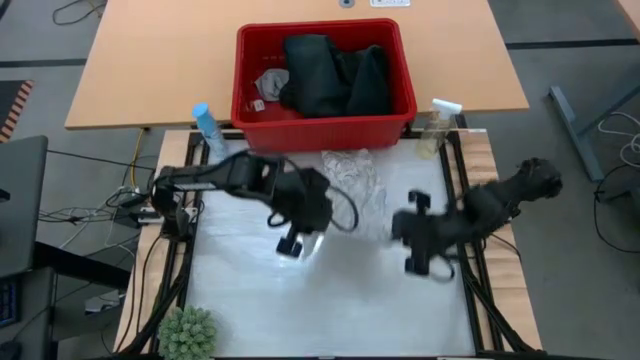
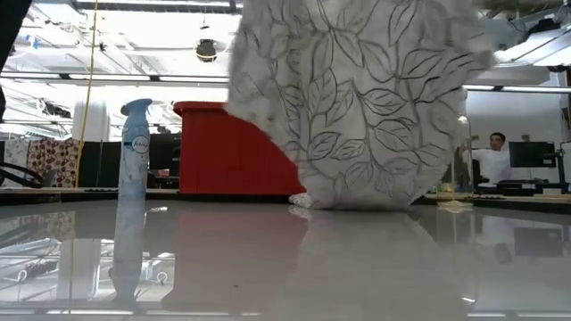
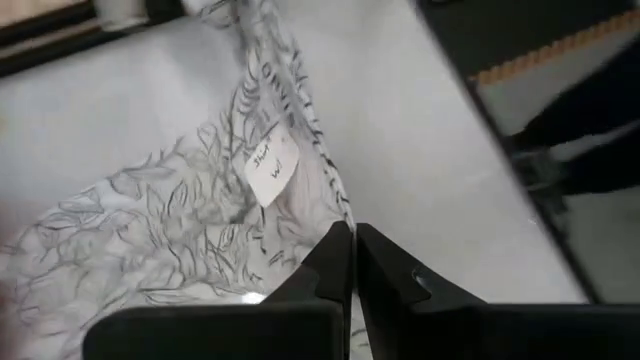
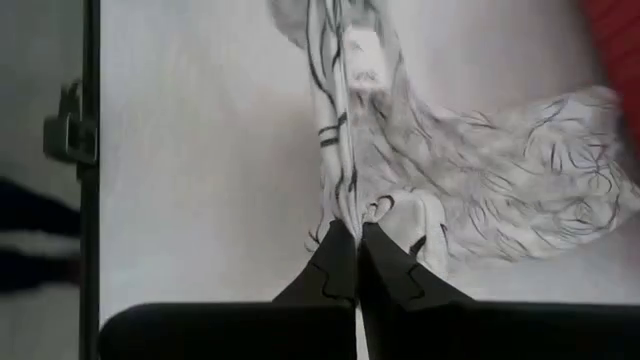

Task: Fold laundry
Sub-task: Fold the white-patterned shirt

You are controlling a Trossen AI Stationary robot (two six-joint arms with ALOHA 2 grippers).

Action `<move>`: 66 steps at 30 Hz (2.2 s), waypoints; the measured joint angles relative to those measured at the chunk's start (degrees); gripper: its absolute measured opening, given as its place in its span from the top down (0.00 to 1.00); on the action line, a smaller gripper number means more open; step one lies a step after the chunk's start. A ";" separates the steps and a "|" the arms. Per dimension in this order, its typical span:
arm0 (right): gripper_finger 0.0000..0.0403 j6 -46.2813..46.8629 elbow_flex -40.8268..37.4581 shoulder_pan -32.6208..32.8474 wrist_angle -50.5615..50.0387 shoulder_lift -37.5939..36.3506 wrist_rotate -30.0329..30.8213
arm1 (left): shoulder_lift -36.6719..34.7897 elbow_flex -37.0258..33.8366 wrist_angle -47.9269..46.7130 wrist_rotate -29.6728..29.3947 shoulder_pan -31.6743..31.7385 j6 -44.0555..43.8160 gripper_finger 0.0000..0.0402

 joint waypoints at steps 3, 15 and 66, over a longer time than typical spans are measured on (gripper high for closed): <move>0.95 1.75 0.02 3.76 1.72 4.51 -1.97 | 1.25 -0.04 0.24 0.54 -2.76 -2.86 1.00; 0.83 0.64 -0.02 12.70 11.95 13.17 -12.27 | 9.90 -0.33 0.08 9.01 -8.15 -14.43 0.96; 0.53 39.88 -41.68 18.41 18.32 -9.10 5.26 | -9.60 -70.91 67.68 -16.79 -12.94 -63.01 0.61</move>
